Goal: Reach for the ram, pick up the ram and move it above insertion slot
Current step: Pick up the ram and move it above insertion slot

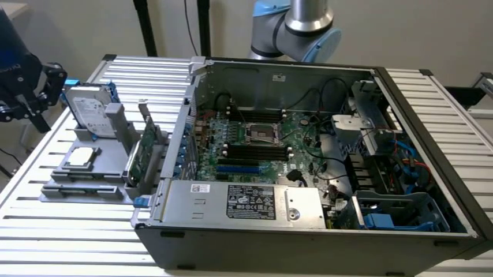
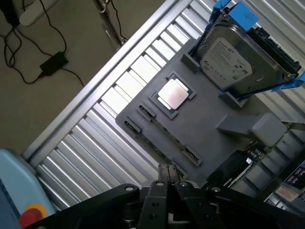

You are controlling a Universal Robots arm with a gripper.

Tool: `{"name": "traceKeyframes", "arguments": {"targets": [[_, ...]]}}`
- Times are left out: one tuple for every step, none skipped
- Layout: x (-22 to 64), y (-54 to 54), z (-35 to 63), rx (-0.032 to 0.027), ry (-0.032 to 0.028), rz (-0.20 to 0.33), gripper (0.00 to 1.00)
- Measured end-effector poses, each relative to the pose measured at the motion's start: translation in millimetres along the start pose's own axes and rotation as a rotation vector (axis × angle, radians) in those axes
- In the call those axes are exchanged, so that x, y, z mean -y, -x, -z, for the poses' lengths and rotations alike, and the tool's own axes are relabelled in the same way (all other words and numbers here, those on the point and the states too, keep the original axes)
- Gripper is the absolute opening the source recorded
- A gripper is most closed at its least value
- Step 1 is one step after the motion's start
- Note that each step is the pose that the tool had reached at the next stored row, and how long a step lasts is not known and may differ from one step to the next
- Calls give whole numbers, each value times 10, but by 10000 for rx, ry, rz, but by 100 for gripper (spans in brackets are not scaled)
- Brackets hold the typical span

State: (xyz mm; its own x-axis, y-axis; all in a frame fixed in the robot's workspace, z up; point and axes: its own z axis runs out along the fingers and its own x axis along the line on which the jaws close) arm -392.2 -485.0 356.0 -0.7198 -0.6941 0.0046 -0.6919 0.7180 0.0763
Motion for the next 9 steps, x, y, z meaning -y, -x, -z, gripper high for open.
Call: {"name": "traceKeyframes", "arguments": {"targets": [[0,0,-5,19,-31,180,11],[1,0,-9,34,-60,361,11],[1,0,-12,45,-85,540,11],[1,0,-16,50,-105,724,11],[2,0,-20,53,-120,902,11],[2,1,-25,49,-126,1089,11],[2,0,-29,39,-130,1268,11],[2,0,-32,28,-133,1447,11],[3,0,-36,19,-136,1627,11]]}}
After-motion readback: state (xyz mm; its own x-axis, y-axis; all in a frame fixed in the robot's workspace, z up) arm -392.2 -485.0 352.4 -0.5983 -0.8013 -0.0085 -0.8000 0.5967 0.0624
